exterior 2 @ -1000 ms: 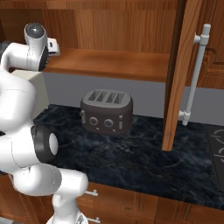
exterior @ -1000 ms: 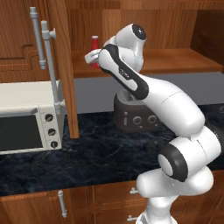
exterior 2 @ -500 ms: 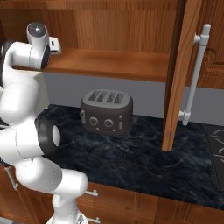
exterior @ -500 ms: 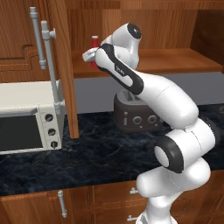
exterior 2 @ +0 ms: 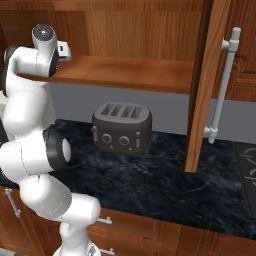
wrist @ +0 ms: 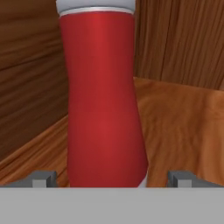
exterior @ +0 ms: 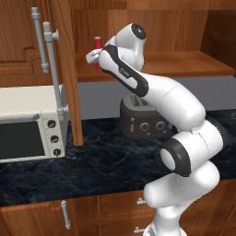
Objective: Move the ketchup and ketchup from the cabinet to the dining counter.
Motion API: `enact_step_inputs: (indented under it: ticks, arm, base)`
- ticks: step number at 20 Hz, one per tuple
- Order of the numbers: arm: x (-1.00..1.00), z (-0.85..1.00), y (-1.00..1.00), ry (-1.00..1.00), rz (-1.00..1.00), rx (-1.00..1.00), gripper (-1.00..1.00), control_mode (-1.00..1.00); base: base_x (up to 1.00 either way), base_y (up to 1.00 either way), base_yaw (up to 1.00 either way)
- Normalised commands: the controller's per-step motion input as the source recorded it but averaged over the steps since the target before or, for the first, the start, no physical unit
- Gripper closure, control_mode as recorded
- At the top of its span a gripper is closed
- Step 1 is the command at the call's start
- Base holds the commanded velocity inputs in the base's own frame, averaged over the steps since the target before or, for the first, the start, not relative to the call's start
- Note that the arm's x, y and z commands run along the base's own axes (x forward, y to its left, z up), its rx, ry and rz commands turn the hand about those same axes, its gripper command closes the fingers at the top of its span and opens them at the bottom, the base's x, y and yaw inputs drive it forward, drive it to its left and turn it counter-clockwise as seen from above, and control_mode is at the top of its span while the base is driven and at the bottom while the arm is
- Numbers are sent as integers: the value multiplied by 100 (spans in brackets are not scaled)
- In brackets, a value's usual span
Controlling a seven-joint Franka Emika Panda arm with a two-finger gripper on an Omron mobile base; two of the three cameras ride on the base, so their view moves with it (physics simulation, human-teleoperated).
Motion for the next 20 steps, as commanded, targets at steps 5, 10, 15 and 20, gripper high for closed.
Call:
enact_step_inputs:
  ticks: [5, 10, 15, 20]
  arm:
    - [4, 0, 2, 0, 0, 0, 100, -100]
    - [0, -1, 1, 0, 0, 0, 100, -100]
    - [0, -5, 0, 0, 0, 0, 100, -100]
    - [0, -5, 0, -1, 0, -1, 100, -100]
  base:
    - [0, 0, 0]
    - [0, 0, 0]
    - [0, 0, 0]
    - [0, 0, 0]
